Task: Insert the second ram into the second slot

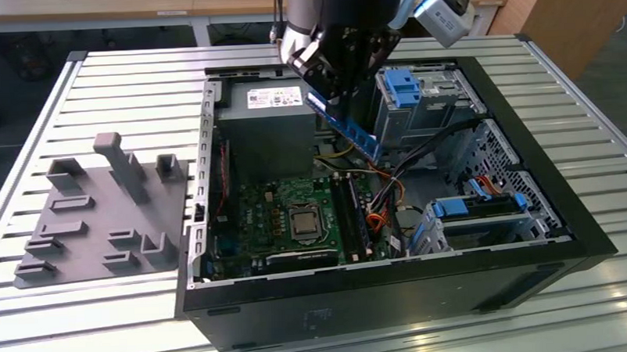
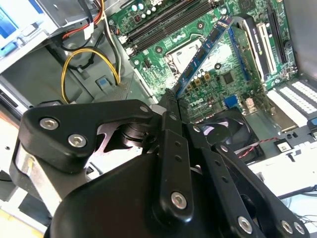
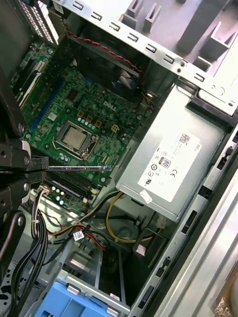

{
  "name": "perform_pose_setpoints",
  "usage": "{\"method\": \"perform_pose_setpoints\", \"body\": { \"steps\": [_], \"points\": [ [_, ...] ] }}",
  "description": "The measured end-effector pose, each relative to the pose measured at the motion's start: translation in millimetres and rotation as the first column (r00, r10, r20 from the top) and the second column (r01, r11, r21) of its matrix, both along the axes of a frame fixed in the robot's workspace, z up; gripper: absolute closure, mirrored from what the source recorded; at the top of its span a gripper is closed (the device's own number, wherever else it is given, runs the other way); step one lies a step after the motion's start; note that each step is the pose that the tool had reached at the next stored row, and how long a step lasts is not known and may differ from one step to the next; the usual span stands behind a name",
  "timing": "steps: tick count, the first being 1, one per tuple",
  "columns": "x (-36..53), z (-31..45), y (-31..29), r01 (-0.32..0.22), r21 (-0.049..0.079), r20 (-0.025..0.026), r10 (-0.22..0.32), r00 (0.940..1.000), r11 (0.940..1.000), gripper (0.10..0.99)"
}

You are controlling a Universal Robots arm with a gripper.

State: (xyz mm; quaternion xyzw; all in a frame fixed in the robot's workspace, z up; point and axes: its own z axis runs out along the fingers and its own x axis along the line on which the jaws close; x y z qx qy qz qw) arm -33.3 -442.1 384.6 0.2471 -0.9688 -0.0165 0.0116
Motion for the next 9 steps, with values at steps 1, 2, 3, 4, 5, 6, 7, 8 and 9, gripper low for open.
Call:
{"method": "perform_pose_setpoints", "body": {
  "steps": [1,2,3,4,5,6,7,8,9],
  "points": [
    [0.0,0.0,0.0,0.005,0.000,0.0000,-0.005,1.0000,1.0000,0.961],
    [0.0,0.0,0.0,0.011,0.000,0.0000,-0.011,0.9999,0.9999,0.961],
    [0.0,0.0,0.0,0.017,0.000,0.0000,-0.017,0.9999,0.9999,0.961],
    [0.0,0.0,0.0,0.022,0.000,0.0001,-0.022,0.9998,0.9998,0.961],
    [0.0,0.0,0.0,0.028,0.000,0.0000,-0.028,0.9996,0.9996,0.961],
    [0.0,0.0,0.0,0.033,0.000,0.0000,-0.033,0.9995,0.9995,0.961],
    [0.0,0.0,0.0,0.038,0.000,0.0000,-0.038,0.9993,0.9993,0.961],
    [0.0,0.0,0.0,0.044,0.000,0.0000,-0.044,0.9990,0.9990,0.961],
    [0.0,0.0,0.0,0.049,0.000,0.0000,-0.049,0.9988,0.9988,0.961]
  ]
}}
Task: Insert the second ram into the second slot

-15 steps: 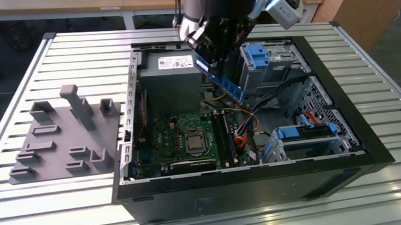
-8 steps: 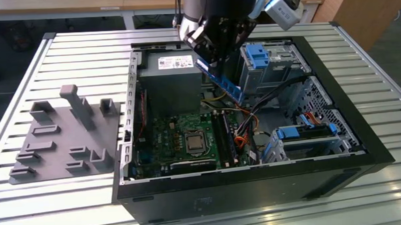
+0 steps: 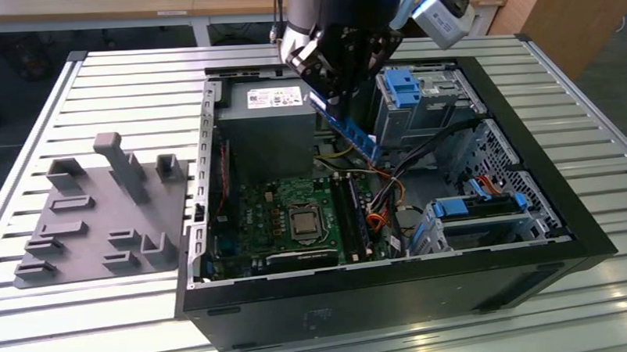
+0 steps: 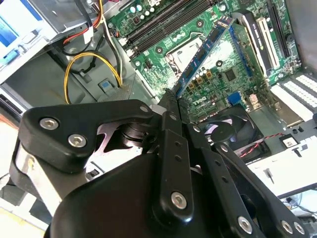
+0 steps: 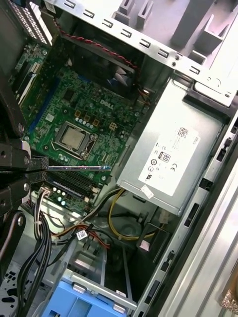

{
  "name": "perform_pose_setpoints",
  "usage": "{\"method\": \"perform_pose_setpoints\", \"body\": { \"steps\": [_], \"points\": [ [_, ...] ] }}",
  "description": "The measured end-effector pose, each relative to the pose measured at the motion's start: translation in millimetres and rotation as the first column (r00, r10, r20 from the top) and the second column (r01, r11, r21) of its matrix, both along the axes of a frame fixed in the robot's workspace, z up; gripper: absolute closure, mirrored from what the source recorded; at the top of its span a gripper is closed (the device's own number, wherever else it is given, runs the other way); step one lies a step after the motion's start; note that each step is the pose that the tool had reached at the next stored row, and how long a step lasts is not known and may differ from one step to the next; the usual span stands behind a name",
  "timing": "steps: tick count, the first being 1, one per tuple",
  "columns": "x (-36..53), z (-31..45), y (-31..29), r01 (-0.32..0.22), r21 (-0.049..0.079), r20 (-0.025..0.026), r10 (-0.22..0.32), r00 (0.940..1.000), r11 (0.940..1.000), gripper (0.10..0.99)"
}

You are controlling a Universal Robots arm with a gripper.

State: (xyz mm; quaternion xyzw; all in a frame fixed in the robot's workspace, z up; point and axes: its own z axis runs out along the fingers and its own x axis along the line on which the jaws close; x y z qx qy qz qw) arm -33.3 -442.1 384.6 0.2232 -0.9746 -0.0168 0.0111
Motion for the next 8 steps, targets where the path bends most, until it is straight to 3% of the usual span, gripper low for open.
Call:
{"method": "perform_pose_setpoints", "body": {
  "steps": [8],
  "points": [
    [0.0,0.0,0.0,0.044,0.000,0.0000,-0.044,0.9990,0.9990,0.961]
  ]
}}
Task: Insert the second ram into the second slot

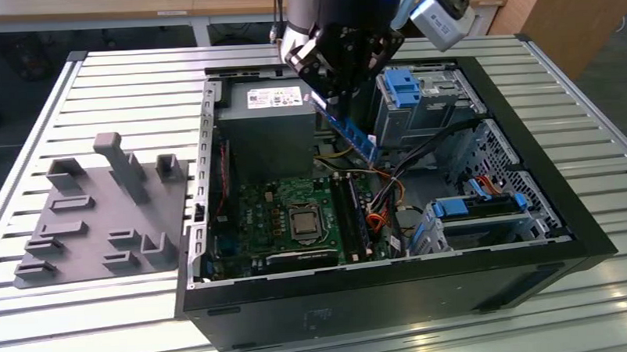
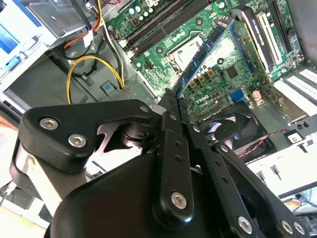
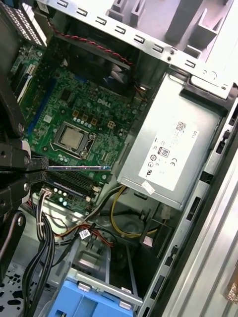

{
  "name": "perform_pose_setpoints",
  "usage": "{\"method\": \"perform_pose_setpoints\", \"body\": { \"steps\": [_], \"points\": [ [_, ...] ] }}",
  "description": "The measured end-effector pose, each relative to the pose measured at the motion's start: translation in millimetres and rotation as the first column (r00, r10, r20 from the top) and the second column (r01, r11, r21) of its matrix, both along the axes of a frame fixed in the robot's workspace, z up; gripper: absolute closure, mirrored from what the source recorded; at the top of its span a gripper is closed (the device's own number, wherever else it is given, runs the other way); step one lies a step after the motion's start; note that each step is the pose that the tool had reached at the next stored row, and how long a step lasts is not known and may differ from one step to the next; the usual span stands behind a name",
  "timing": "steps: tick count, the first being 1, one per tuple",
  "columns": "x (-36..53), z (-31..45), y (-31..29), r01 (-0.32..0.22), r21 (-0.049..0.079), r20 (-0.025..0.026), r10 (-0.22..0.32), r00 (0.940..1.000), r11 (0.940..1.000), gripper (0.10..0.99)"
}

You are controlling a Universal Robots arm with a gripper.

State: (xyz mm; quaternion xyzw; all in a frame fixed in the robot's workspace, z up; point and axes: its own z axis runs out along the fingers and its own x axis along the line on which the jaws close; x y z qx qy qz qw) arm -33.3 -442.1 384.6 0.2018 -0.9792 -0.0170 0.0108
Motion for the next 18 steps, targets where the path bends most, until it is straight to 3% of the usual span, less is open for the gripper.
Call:
{"method": "perform_pose_setpoints", "body": {
  "steps": [18],
  "points": [
    [0.0,0.0,0.0,0.094,0.000,0.0000,-0.094,0.9956,0.9956,0.961]
  ]
}}
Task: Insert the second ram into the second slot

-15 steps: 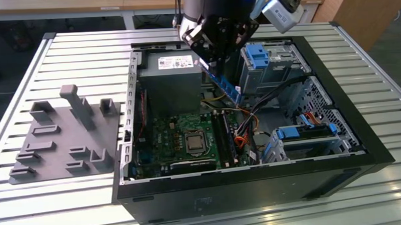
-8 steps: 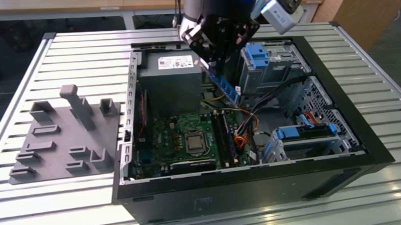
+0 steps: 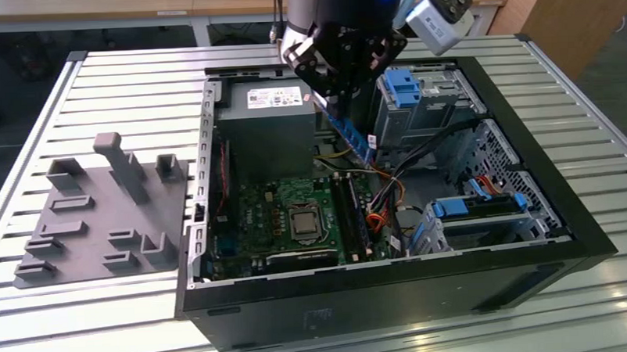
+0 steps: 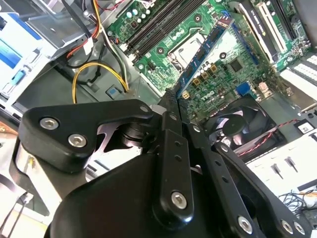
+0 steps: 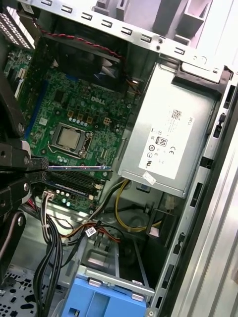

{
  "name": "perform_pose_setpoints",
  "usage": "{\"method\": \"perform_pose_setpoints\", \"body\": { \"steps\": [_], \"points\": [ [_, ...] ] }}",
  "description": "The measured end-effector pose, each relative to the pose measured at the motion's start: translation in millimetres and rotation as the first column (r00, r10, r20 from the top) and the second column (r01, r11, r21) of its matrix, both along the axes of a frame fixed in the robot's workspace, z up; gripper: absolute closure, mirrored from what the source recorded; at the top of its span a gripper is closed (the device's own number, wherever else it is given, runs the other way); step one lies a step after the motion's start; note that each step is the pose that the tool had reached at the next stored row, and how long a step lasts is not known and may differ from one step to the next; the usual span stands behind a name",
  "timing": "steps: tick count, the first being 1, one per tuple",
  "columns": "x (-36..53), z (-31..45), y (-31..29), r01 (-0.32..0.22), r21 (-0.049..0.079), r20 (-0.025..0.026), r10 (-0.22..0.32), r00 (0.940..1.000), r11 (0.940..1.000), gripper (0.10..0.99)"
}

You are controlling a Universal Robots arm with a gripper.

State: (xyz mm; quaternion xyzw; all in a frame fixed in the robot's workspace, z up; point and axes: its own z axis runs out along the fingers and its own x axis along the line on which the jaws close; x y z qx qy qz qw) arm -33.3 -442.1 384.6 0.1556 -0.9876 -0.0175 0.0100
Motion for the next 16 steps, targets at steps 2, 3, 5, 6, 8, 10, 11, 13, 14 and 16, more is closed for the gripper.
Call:
{"method": "perform_pose_setpoints", "body": {
  "steps": [2,3,5,6,8,10,11,13,14,16],
  "points": [
    [0.0,0.0,0.0,0.010,0.000,0.0000,-0.010,1.0000,1.0000,0.961],
    [0.0,0.0,0.0,0.015,0.000,0.0000,-0.015,0.9999,0.9999,0.961],
    [0.0,0.0,0.0,0.025,0.000,0.0000,-0.025,0.9997,0.9997,0.961],
    [0.0,0.0,0.0,0.030,0.000,0.0000,-0.030,0.9996,0.9996,0.961],
    [0.0,0.0,0.0,0.040,0.000,0.0000,-0.040,0.9992,0.9992,0.961],
    [0.0,0.0,0.0,0.049,0.000,0.0000,-0.049,0.9988,0.9988,0.961],
    [0.0,0.0,0.0,0.054,0.000,0.0000,-0.054,0.9985,0.9985,0.961],
    [0.0,0.0,0.0,0.064,0.000,0.0000,-0.064,0.9979,0.9979,0.961],
    [0.0,0.0,0.0,0.069,0.000,0.0000,-0.069,0.9976,0.9976,0.961],
    [0.0,0.0,0.0,0.079,0.000,0.0000,-0.079,0.9969,0.9969,0.961]
  ]
}}
